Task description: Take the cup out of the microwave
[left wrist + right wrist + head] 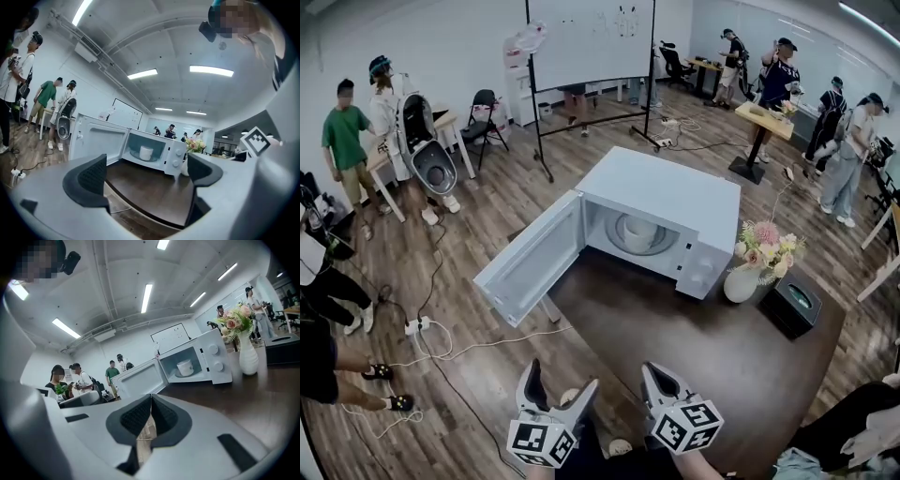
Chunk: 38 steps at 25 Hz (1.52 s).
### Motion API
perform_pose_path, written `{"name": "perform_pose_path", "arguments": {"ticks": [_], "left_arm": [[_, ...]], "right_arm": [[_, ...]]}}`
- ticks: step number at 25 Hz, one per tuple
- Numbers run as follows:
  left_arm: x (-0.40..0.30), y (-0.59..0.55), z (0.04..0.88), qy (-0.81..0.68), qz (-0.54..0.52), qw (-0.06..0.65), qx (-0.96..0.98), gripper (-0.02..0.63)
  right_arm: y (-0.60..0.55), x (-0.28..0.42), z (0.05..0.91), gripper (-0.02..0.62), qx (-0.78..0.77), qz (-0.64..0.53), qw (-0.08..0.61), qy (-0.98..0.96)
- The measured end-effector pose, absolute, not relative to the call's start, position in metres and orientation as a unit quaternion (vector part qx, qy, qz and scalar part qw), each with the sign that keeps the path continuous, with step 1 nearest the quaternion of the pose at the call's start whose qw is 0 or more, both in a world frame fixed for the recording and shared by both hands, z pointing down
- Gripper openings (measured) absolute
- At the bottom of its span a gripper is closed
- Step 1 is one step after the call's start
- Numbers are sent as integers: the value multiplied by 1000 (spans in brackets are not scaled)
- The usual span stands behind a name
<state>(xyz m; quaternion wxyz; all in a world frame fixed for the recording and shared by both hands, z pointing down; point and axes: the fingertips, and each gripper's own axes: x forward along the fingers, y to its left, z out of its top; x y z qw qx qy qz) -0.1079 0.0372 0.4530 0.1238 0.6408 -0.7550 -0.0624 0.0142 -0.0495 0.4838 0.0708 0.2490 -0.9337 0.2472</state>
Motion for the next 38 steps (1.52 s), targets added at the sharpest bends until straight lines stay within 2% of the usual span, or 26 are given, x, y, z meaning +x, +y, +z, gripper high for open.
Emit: {"name": "perform_pose_path", "arguments": {"ticks": [19,27,38], "left_arm": [[-194,-94,447,-587,-35,149,795,506],[-204,-122,457,-526,-28,154,836,506],[-195,-161,473,-508,-8,154,847,506]], "right_arm": [[-133,-77,473,-6,417,264,41,-869],[-139,-77,482,-6,496,267,18,-826],[-147,-71,494,-5,531,263,49,-804]]}}
